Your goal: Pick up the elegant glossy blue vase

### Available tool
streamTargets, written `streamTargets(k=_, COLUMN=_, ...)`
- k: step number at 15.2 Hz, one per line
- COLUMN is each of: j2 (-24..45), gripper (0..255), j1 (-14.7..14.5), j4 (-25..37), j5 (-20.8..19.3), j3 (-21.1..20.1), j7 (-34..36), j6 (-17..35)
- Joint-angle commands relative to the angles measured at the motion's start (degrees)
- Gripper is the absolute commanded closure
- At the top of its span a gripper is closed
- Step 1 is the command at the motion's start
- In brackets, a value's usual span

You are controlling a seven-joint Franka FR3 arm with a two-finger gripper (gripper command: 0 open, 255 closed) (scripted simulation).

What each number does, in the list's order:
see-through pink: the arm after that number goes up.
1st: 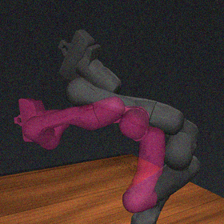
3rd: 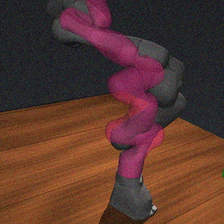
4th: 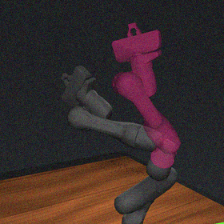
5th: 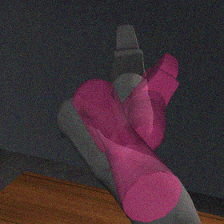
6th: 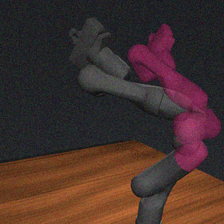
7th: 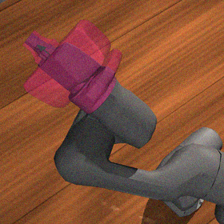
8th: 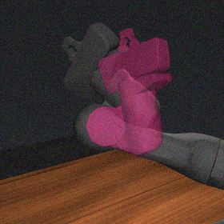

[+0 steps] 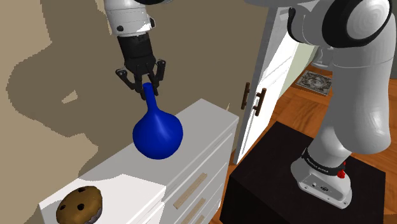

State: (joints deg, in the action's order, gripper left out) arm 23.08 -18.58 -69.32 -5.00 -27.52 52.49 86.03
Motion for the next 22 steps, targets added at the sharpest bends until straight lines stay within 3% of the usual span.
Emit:
streamTargets(k=1, j2=0.03, gripper=255, j1=-0.01, j4=-0.04, j5=0.01, j3=0.00, j7=0.00, j6=0.02)
streamTargets(k=5, j2=0.04, gripper=255, j1=0.02, j4=-0.08, j5=0.01, j3=0.00, j7=-0.04, j6=0.06)
streamTargets(k=9, j2=1.38, gripper=255, j1=-0.93, j4=5.11, j5=-0.56, j3=0.00, j7=0.30, j6=-3.80)
streamTargets(k=16, j2=5.47, gripper=255, j1=-3.70, j4=17.27, j5=-2.32, j3=0.18, j7=0.95, j6=-11.88)
streamTargets(k=20, j2=10.26, gripper=255, j1=-6.99, j4=28.91, j5=-4.32, j3=0.70, j7=1.19, j6=-18.59)
streamTargets(k=22, j2=10.56, gripper=255, j1=-7.21, j4=29.59, j5=-4.42, j3=0.78, j7=1.18, j6=-18.95)
